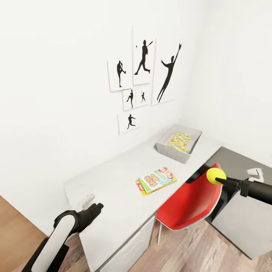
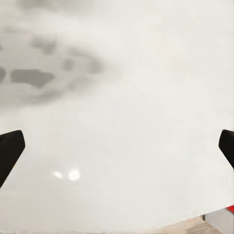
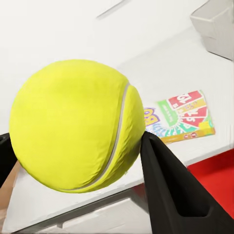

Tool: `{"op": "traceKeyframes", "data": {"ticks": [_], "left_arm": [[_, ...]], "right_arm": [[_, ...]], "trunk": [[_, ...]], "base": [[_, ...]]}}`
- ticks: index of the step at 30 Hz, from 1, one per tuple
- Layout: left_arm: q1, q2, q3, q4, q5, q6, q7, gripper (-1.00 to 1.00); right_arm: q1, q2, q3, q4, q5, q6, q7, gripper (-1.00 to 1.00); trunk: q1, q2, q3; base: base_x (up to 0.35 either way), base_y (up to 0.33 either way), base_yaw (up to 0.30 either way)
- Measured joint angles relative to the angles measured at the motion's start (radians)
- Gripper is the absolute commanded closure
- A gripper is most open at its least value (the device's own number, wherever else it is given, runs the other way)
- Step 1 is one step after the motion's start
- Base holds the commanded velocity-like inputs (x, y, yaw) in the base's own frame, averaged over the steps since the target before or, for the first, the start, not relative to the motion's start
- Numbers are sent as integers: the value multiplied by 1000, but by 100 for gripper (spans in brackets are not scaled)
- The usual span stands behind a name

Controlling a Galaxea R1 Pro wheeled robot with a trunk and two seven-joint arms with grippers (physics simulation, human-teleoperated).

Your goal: Put all the toys in the child's room - the three board games (two on the bed and one on the table), the two jigsaw puzzles on the table, and the tennis ball on the table - inside the toy box on the table in the child's room.

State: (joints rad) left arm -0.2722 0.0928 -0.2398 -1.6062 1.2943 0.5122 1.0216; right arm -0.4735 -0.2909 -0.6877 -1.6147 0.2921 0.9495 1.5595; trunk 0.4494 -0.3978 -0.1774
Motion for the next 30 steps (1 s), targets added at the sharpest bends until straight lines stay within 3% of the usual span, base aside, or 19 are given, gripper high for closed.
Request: {"op": "traceKeyframes", "data": {"ticks": [9,22,23,26,27,30], "left_arm": [[-1,0,-1,0,0,0,0,-100],[-24,1,10,0,0,1,-7,-100],[-55,3,25,0,-1,5,-12,-100],[-68,3,42,0,0,9,-14,-100],[-79,4,75,1,0,12,-16,-100],[-100,4,111,1,1,15,-25,-100]], "right_arm": [[-1,2,0,0,0,0,0,100],[-2,3,2,1,0,0,0,100],[-2,7,3,1,0,-1,0,100],[-3,8,3,1,0,-1,-3,100],[-3,8,3,1,1,-1,-6,100],[-4,8,3,1,1,-1,-7,100]], "trunk": [[0,0,0],[0,0,1],[0,0,2],[0,0,4],[0,0,5],[0,0,7]], "base": [[0,-306,42],[74,-256,247],[25,-48,247],[17,-32,239],[8,-16,225],[6,-11,183]]}}
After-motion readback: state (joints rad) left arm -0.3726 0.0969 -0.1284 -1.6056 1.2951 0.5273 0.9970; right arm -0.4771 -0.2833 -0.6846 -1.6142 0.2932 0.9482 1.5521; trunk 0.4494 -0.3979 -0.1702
